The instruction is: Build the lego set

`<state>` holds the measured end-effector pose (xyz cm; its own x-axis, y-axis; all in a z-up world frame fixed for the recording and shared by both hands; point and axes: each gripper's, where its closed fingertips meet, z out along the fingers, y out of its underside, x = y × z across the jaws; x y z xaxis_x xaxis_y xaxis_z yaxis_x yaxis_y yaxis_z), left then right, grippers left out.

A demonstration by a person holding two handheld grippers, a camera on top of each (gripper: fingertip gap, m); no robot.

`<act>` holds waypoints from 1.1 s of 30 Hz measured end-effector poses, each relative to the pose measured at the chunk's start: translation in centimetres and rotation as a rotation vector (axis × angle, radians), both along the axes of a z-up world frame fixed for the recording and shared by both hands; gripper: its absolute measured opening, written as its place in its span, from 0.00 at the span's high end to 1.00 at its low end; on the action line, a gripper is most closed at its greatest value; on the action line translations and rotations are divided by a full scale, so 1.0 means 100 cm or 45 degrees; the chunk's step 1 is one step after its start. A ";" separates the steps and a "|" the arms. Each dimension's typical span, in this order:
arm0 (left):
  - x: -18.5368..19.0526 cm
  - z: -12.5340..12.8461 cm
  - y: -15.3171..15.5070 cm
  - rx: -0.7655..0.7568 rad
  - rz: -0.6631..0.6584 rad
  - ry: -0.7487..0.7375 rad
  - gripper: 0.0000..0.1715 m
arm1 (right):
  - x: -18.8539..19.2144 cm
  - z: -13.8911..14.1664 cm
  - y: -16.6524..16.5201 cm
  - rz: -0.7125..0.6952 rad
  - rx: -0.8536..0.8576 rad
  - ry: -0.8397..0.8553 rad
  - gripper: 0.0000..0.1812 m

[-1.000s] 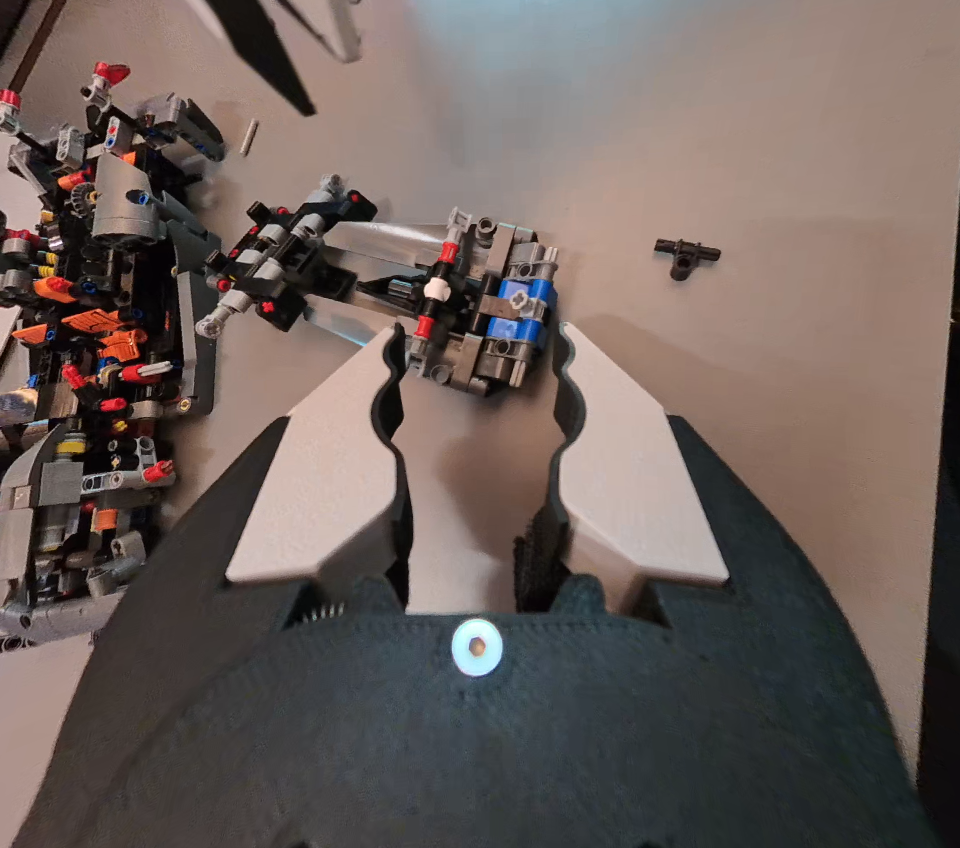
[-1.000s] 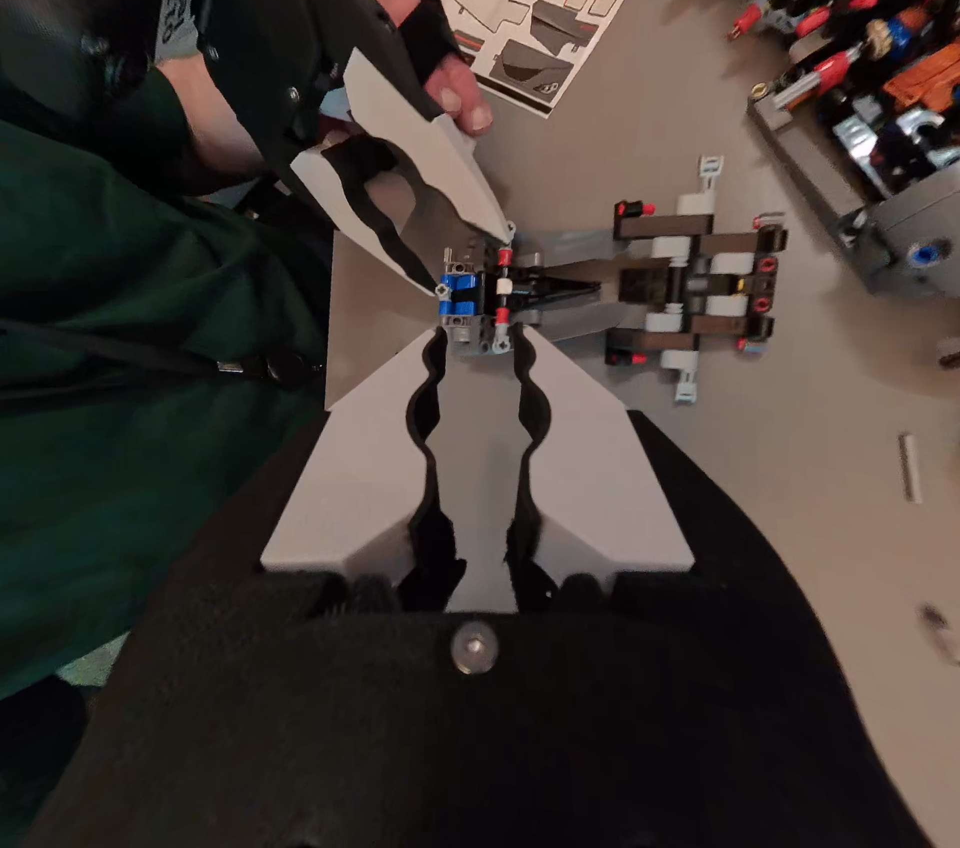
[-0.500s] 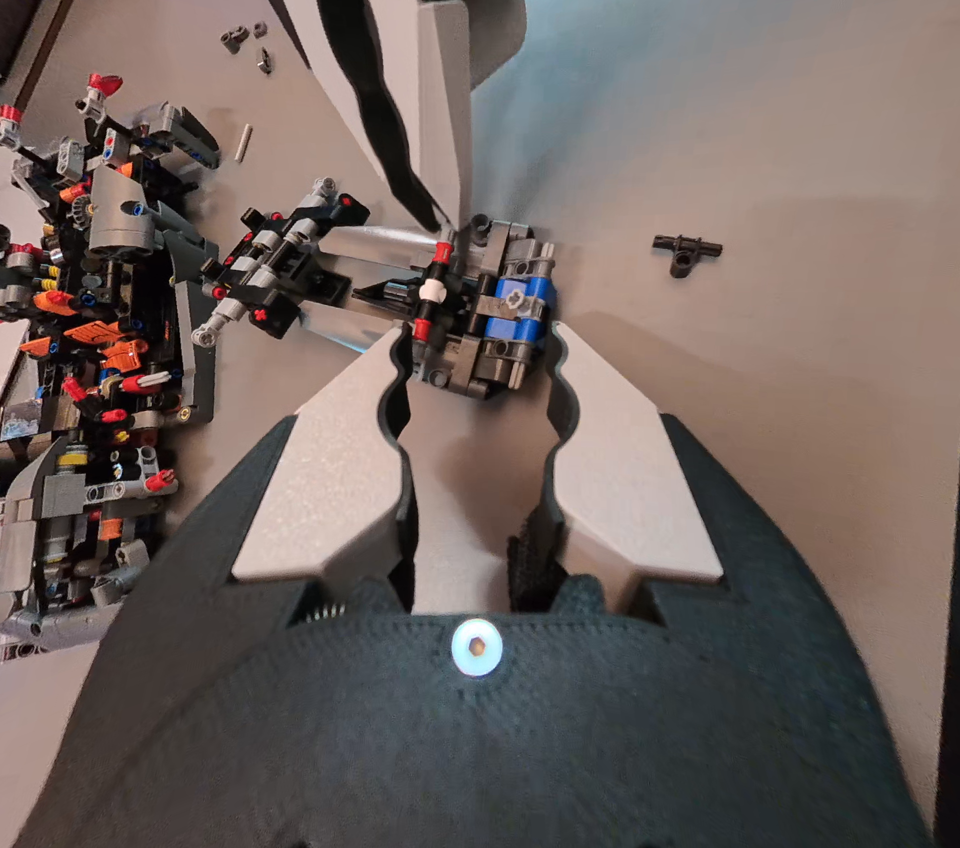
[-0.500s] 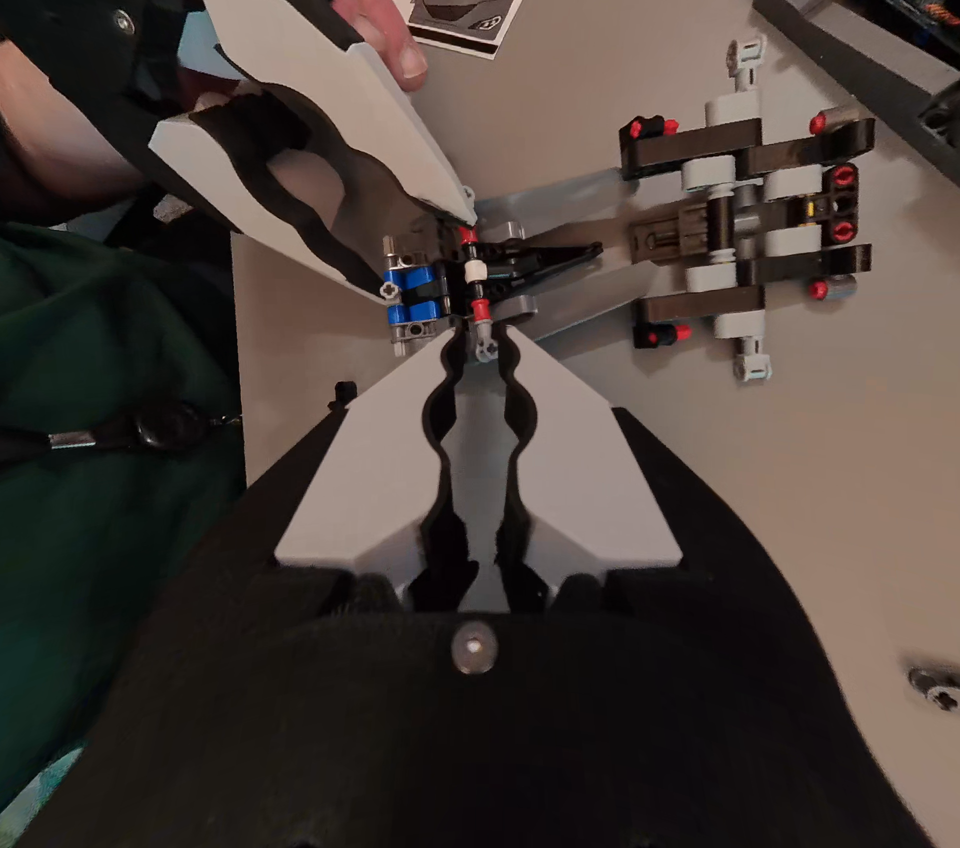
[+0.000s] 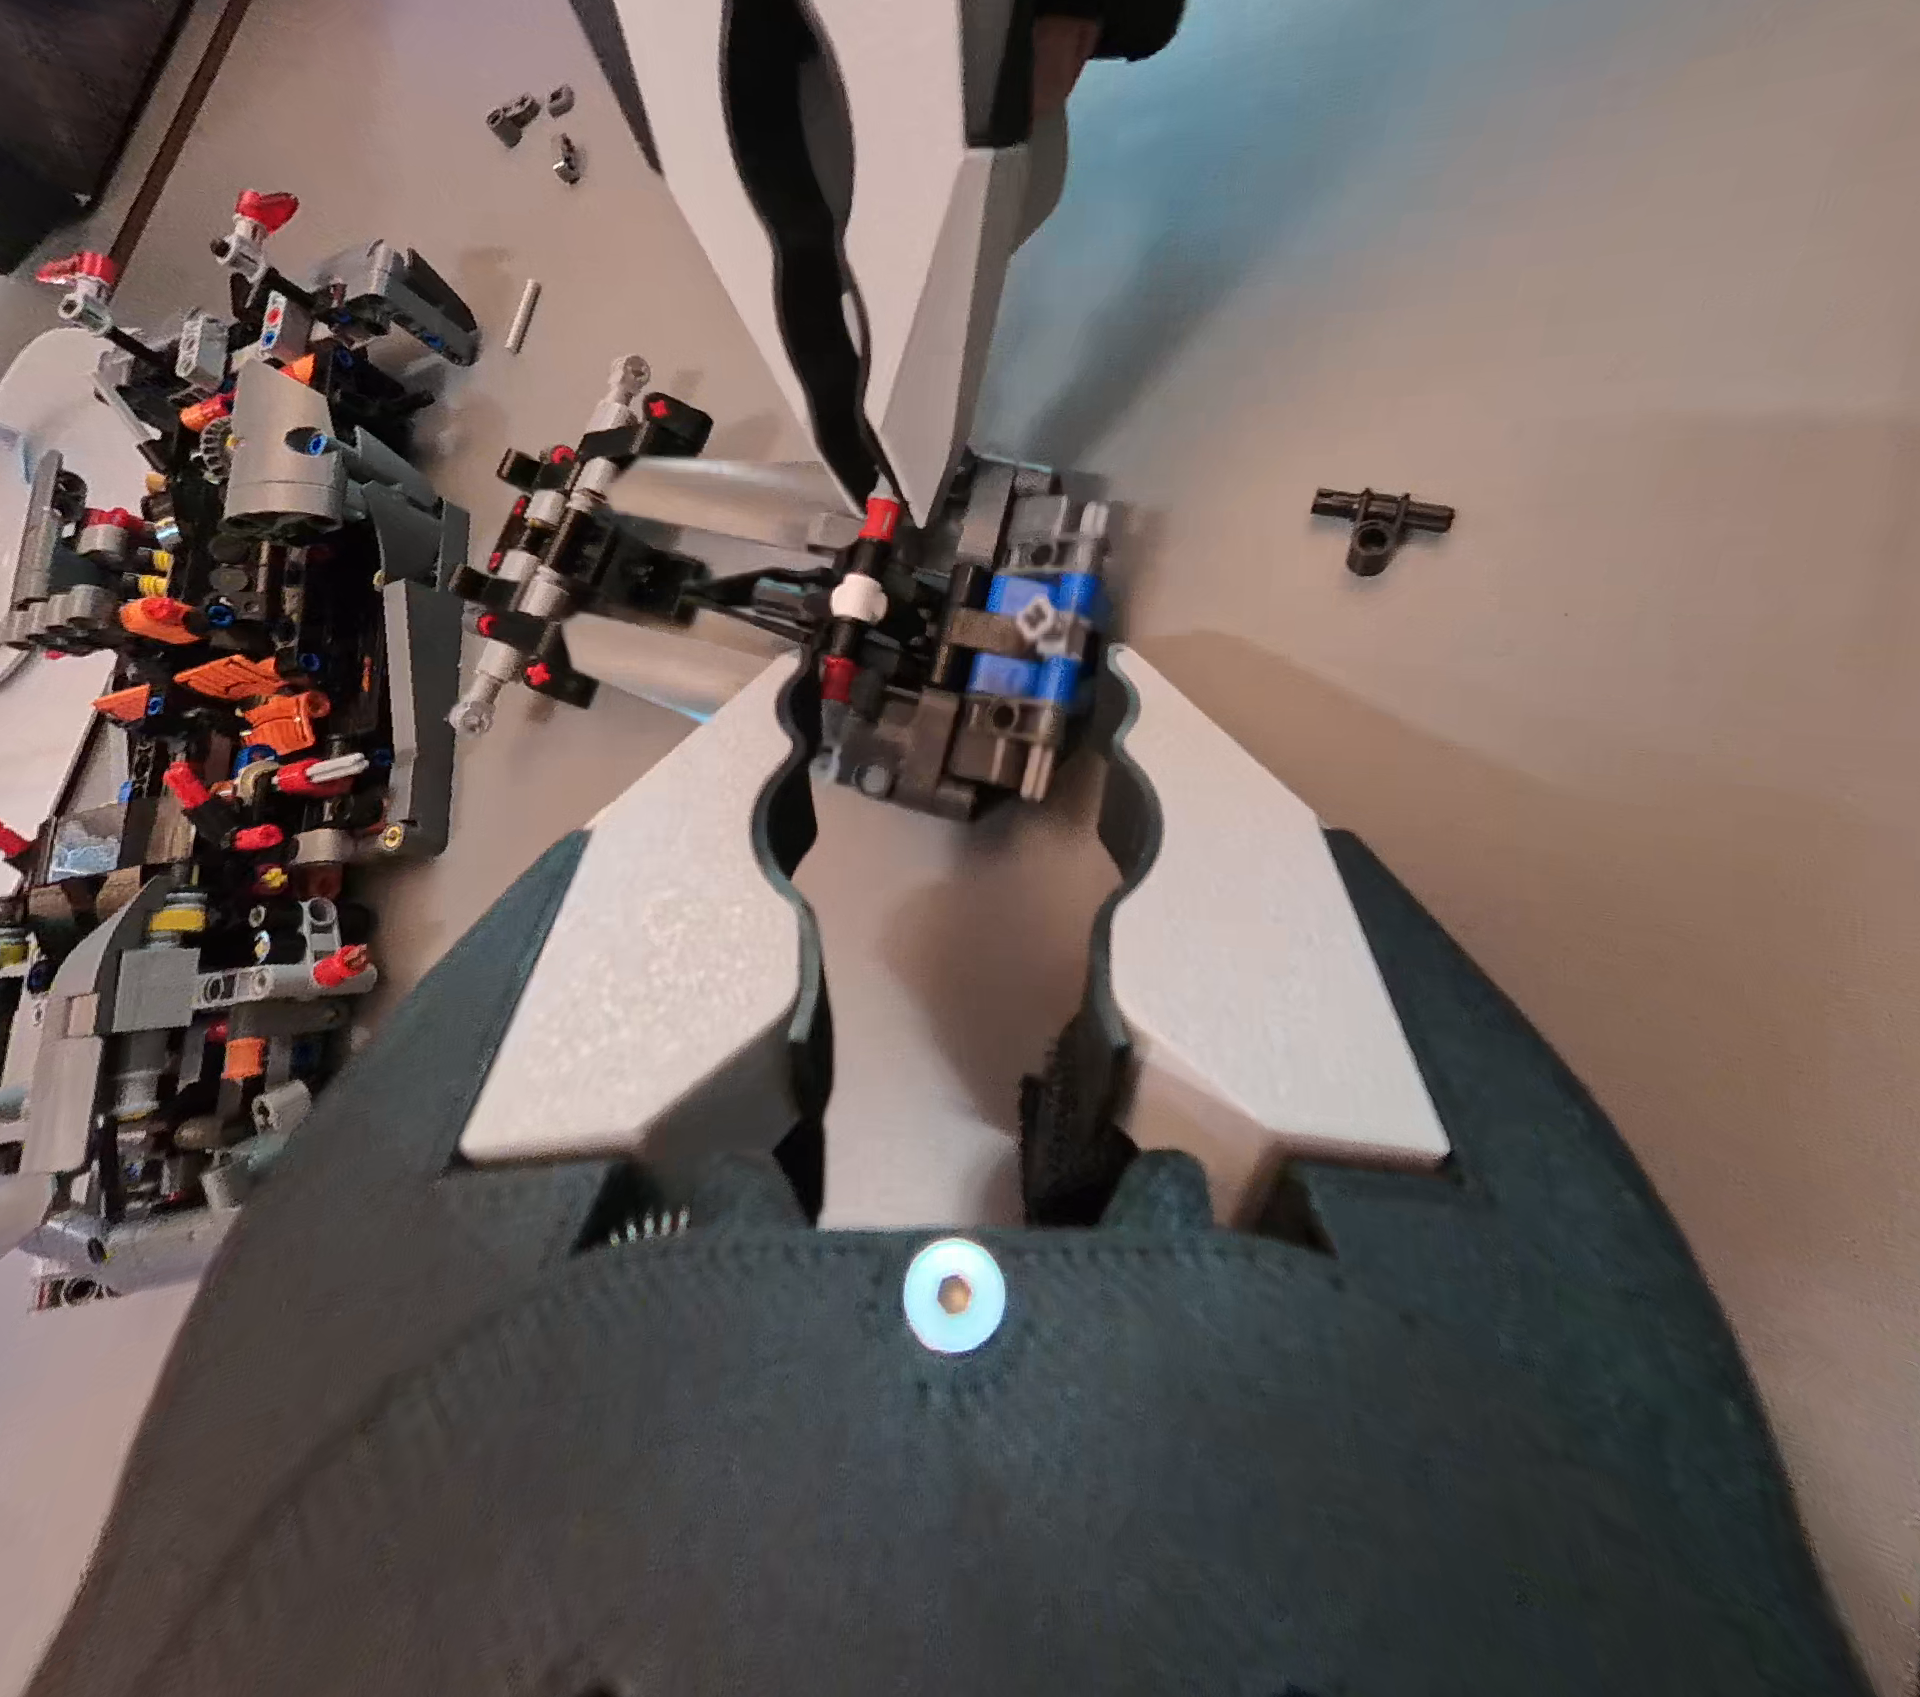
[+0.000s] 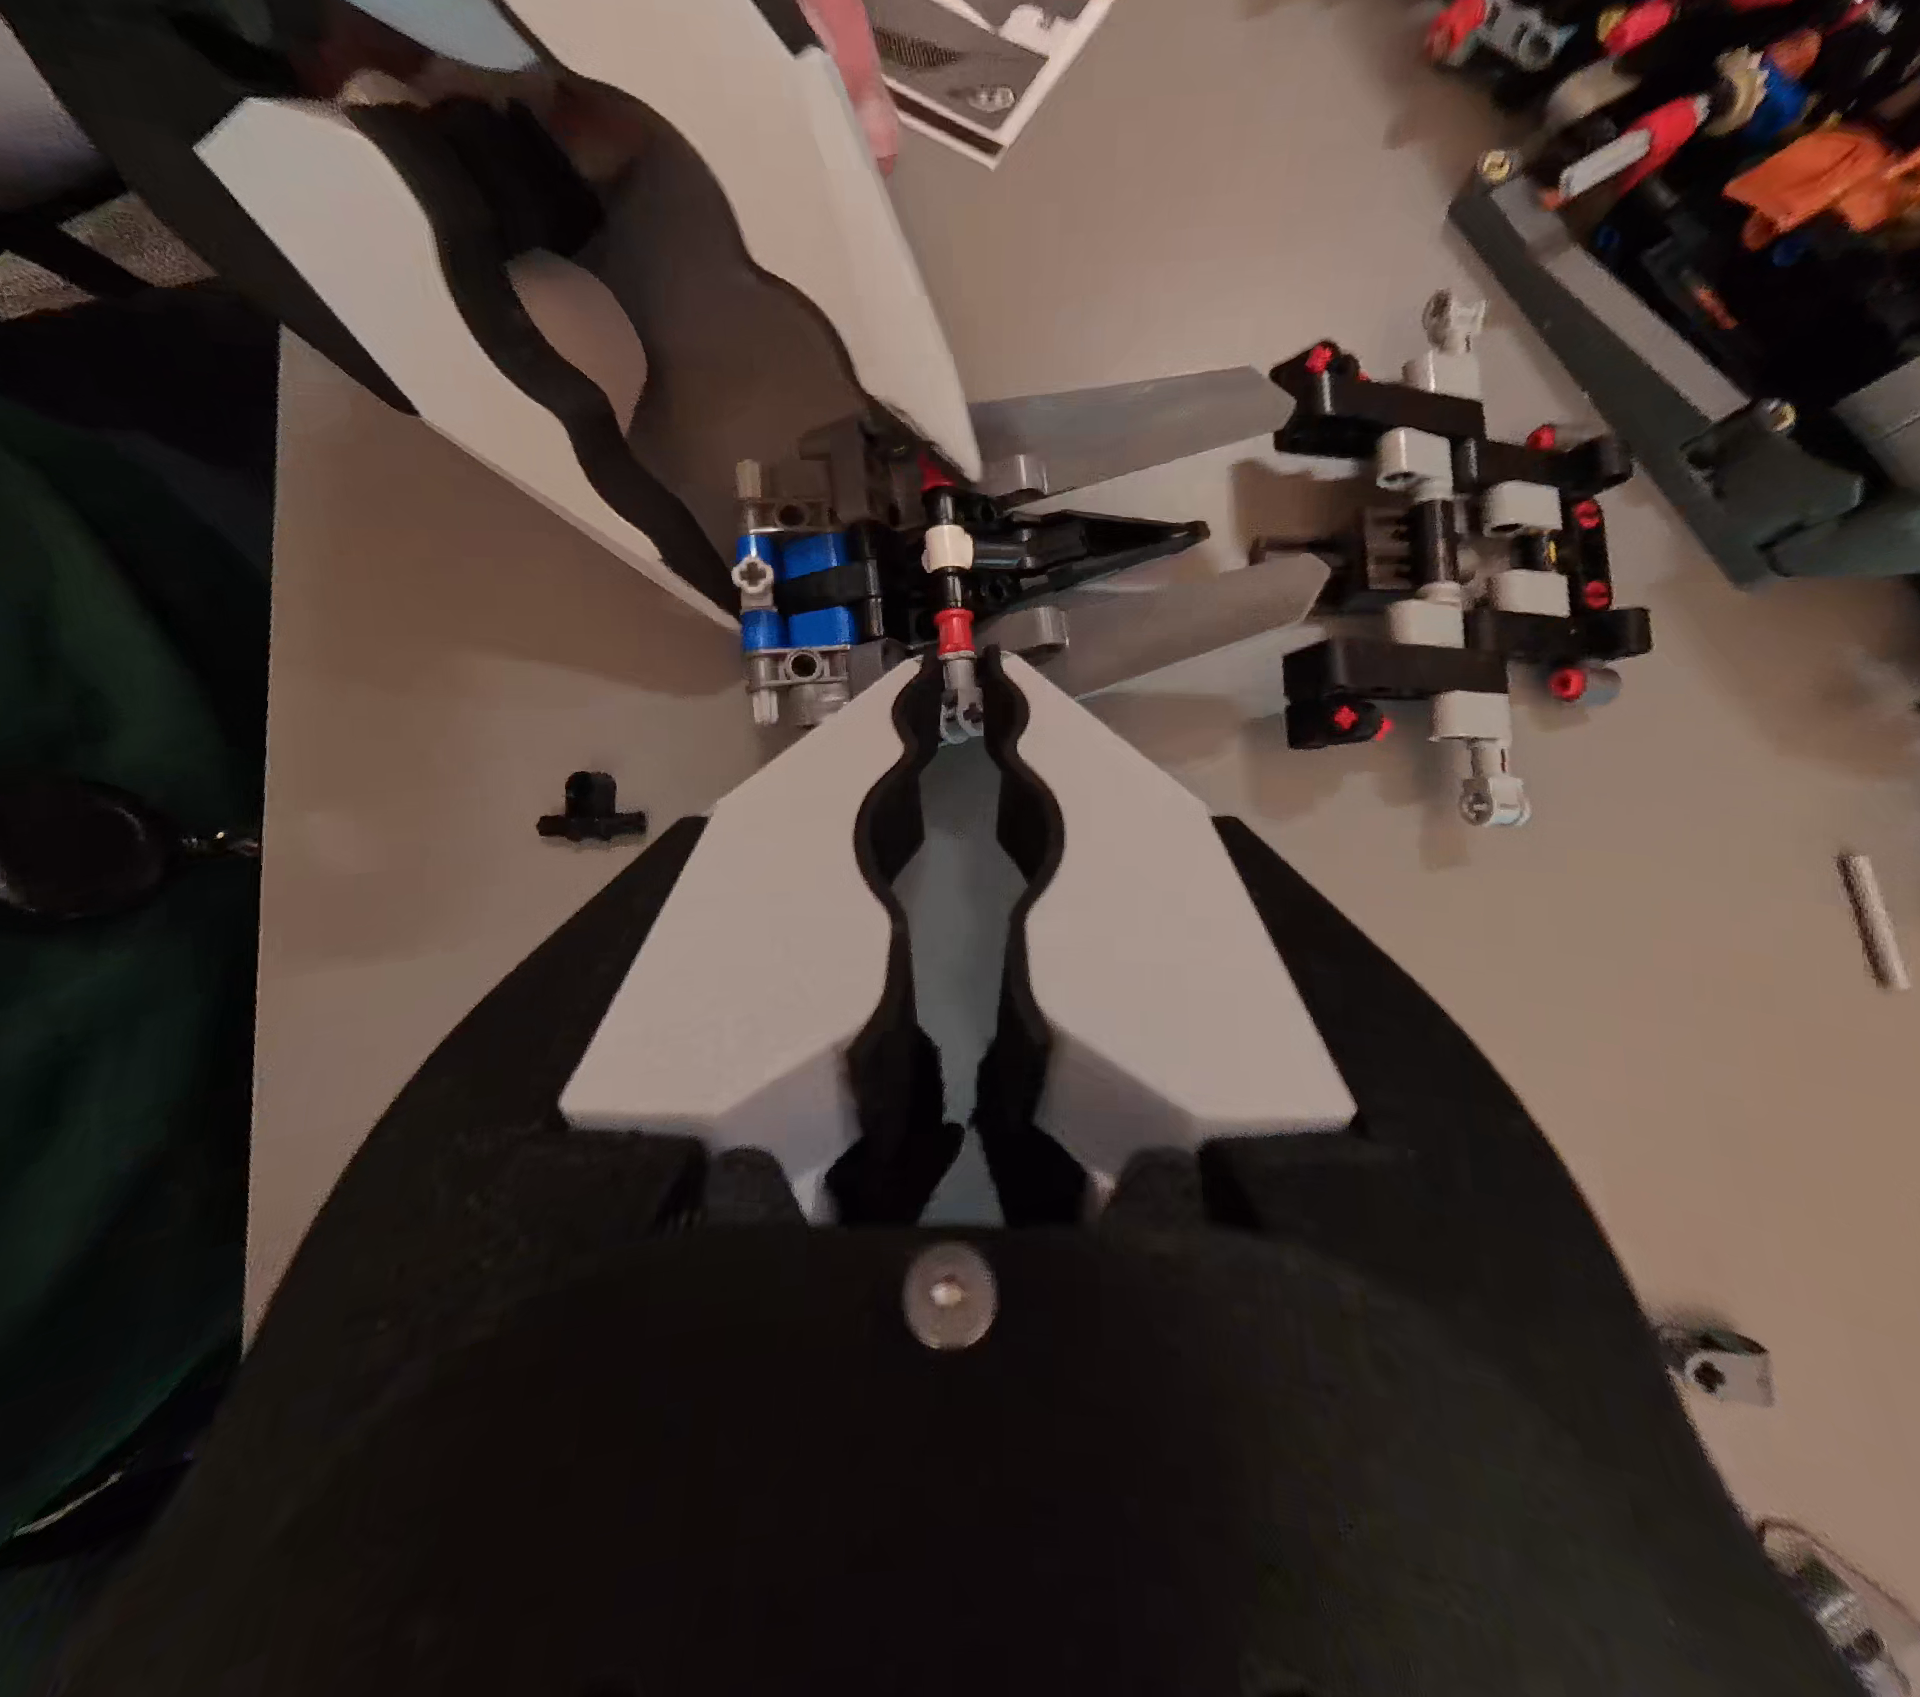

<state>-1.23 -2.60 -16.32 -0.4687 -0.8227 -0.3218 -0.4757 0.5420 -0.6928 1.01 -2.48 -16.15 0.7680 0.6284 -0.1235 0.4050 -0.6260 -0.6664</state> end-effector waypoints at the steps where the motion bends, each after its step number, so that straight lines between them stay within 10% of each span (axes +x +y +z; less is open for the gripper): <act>1: 0.001 0.000 0.000 -0.001 0.000 -0.002 0.68 | -0.001 0.001 0.000 0.005 0.027 -0.013 0.97; 22: -0.006 0.010 0.011 -0.084 0.110 -0.024 0.66 | -0.003 0.011 0.006 0.039 0.519 -0.593 0.97; 33: -0.012 0.020 0.031 -0.362 0.204 -0.006 0.93 | -0.007 0.015 0.005 0.058 0.607 -0.628 0.97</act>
<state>-2.48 0.45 -14.33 -0.3252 -0.9430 -0.0707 -0.5354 0.2452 -0.8082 0.35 -1.96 -14.67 0.6347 0.5606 0.5320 0.7511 -0.2853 -0.5954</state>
